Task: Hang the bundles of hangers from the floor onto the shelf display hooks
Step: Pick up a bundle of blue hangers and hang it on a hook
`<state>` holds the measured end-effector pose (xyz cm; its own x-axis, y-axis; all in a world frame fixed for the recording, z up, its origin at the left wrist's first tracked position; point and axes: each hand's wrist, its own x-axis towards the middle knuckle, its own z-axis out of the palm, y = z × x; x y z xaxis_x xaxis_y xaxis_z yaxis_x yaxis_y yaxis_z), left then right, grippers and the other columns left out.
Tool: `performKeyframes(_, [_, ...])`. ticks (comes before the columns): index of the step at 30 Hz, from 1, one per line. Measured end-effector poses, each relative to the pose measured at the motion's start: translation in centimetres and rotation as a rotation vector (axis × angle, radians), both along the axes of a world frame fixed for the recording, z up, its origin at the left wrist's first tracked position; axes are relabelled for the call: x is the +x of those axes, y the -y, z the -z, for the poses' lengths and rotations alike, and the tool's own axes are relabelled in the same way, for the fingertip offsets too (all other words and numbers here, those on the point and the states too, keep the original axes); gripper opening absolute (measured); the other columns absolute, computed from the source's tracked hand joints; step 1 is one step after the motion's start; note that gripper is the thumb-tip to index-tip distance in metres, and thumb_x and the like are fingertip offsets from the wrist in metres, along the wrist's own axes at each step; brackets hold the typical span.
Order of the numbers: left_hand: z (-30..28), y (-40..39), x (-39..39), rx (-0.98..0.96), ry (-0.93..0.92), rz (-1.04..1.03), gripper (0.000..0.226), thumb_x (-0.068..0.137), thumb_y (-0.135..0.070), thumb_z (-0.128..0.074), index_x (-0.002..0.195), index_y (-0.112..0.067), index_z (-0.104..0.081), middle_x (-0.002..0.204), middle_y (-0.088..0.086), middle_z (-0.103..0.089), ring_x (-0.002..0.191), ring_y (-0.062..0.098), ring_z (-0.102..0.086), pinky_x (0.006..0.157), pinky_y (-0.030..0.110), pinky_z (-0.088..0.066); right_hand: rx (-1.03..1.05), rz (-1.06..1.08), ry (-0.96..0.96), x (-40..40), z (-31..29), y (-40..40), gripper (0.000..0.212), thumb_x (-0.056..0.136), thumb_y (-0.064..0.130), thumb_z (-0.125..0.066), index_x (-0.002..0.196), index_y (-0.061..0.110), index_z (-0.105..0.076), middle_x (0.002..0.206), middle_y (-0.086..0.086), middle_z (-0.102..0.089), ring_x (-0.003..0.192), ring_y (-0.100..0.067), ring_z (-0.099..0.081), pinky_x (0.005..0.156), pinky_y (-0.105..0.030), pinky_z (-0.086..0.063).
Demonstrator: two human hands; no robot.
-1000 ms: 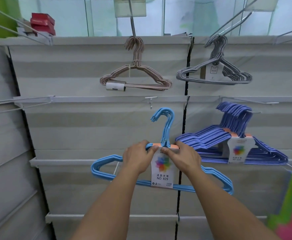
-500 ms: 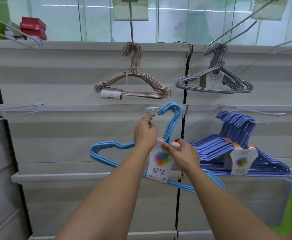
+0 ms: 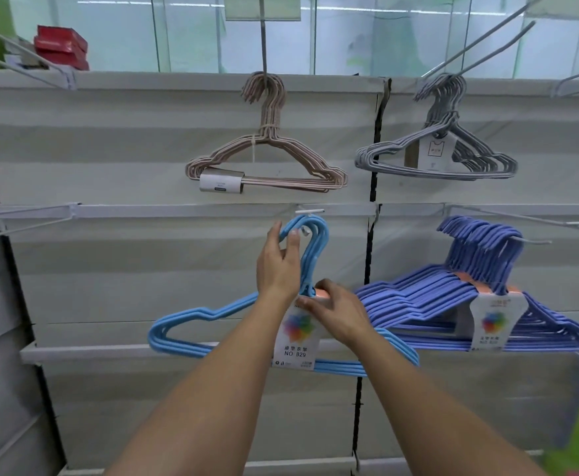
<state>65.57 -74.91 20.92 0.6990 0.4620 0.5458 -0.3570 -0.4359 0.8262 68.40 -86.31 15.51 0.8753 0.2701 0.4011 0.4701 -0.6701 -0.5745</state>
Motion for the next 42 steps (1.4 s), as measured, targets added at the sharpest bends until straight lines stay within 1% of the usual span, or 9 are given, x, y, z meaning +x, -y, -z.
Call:
performKeyframes(3, [0.2, -0.5, 0.2, 0.005, -0.014, -0.022, 0.042, 0.099, -0.046, -0.028, 0.132, -0.025, -0.045, 0.113, 0.001, -0.060, 0.102, 0.021, -0.060, 0.090, 0.044, -0.049, -0.072, -0.019, -0.032, 0.6, 0.0, -0.2, 0.045, 0.085, 0.063, -0.050, 0.110, 0.026, -0.050, 0.107, -0.003, -0.061, 0.094, -0.023, -0.058, 0.072, -0.035, -0.046])
performKeyframes(8, [2.3, -1.5, 0.3, 0.281, -0.311, -0.052, 0.059, 0.097, -0.055, -0.018, 0.146, -0.024, -0.026, 0.121, 0.003, -0.061, 0.110, 0.027, -0.057, 0.090, 0.040, -0.042, -0.135, -0.001, -0.043, 1.7, 0.3, 0.3, 0.047, 0.091, 0.057, -0.044, 0.121, 0.020, -0.046, 0.118, -0.008, -0.057, 0.104, -0.027, -0.054, 0.084, -0.039, -0.045])
performKeyframes(12, [5.4, -2.2, 0.6, 0.702, -0.406, -0.069, 0.049, 0.098, -0.054, -0.023, 0.124, -0.024, -0.052, 0.121, 0.002, -0.059, 0.114, 0.023, -0.053, 0.096, 0.039, -0.041, 0.008, 0.071, -0.076, 1.9, 0.0, 0.9, 0.044, 0.097, 0.050, -0.038, 0.122, 0.013, -0.039, 0.113, -0.009, -0.059, 0.101, -0.028, -0.056, 0.081, -0.038, -0.044])
performKeyframes(14, [6.2, -2.5, 1.0, 0.811, -0.386, -0.076, 0.045, 0.098, -0.051, -0.026, 0.126, -0.024, -0.050, 0.127, 0.000, -0.053, 0.120, 0.021, -0.046, 0.100, 0.037, -0.036, -0.059, 0.089, -0.023, 2.0, 0.1, 1.4, 0.043, 0.095, 0.054, -0.039, 0.113, 0.014, -0.043, 0.100, -0.004, -0.057, 0.092, -0.025, -0.056, 0.074, -0.037, -0.043])
performKeyframes(17, [6.8, -2.2, 1.4, 0.842, -0.388, -0.141, 0.047, 0.098, -0.051, -0.026, 0.132, -0.024, -0.043, 0.134, -0.001, -0.047, 0.125, 0.022, -0.040, 0.103, 0.036, -0.032, -0.076, 0.088, 0.052, 1.8, 1.5, 1.9, 0.049, 0.090, 0.065, -0.037, 0.103, 0.019, -0.048, 0.098, -0.001, -0.055, 0.087, -0.021, -0.054, 0.068, -0.035, -0.040])
performKeyframes(21, [7.0, -1.3, 1.7, 0.872, -0.404, -0.262, 0.050, 0.098, -0.053, -0.025, 0.135, -0.024, -0.042, 0.134, -0.001, -0.047, 0.123, 0.022, -0.041, 0.100, 0.035, -0.033, -0.092, 0.120, 0.129, 2.3, 3.1, 1.6, 0.053, 0.092, 0.061, -0.035, 0.129, 0.025, -0.045, 0.119, -0.002, -0.052, 0.107, -0.023, -0.054, 0.083, -0.037, -0.042])
performKeyframes(26, [6.6, -1.4, 1.7, 0.939, -0.432, -0.342, 0.053, 0.097, -0.055, -0.023, 0.134, -0.023, -0.044, 0.127, 0.001, -0.052, 0.116, 0.023, -0.046, 0.094, 0.036, -0.037, -0.090, 0.086, 0.114, 3.3, 3.6, 1.3, 0.052, 0.094, 0.059, -0.032, 0.133, 0.026, -0.043, 0.124, -0.003, -0.055, 0.113, -0.023, -0.052, 0.089, -0.038, -0.041])
performKeyframes(32, [5.8, -0.8, 1.6, 0.955, -0.469, -0.370, 0.052, 0.097, -0.055, -0.021, 0.122, -0.020, -0.051, 0.116, 0.004, -0.056, 0.108, 0.026, -0.050, 0.087, 0.038, -0.040, -0.059, 0.089, 0.070, 3.9, 3.0, 1.1, 0.055, 0.093, 0.062, -0.032, 0.131, 0.025, -0.047, 0.124, -0.002, -0.058, 0.112, -0.022, -0.055, 0.086, -0.038, -0.046])
performKeyframes(42, [5.5, -0.4, 1.4, 0.933, -0.499, -0.370, 0.052, 0.098, -0.055, -0.021, 0.123, -0.021, -0.050, 0.117, 0.004, -0.055, 0.110, 0.025, -0.049, 0.089, 0.037, -0.040, -0.091, 0.132, 0.002, 3.3, 2.3, 1.1, 0.050, 0.093, 0.062, -0.034, 0.115, 0.020, -0.049, 0.111, -0.005, -0.062, 0.100, -0.025, -0.058, 0.078, -0.037, -0.043])
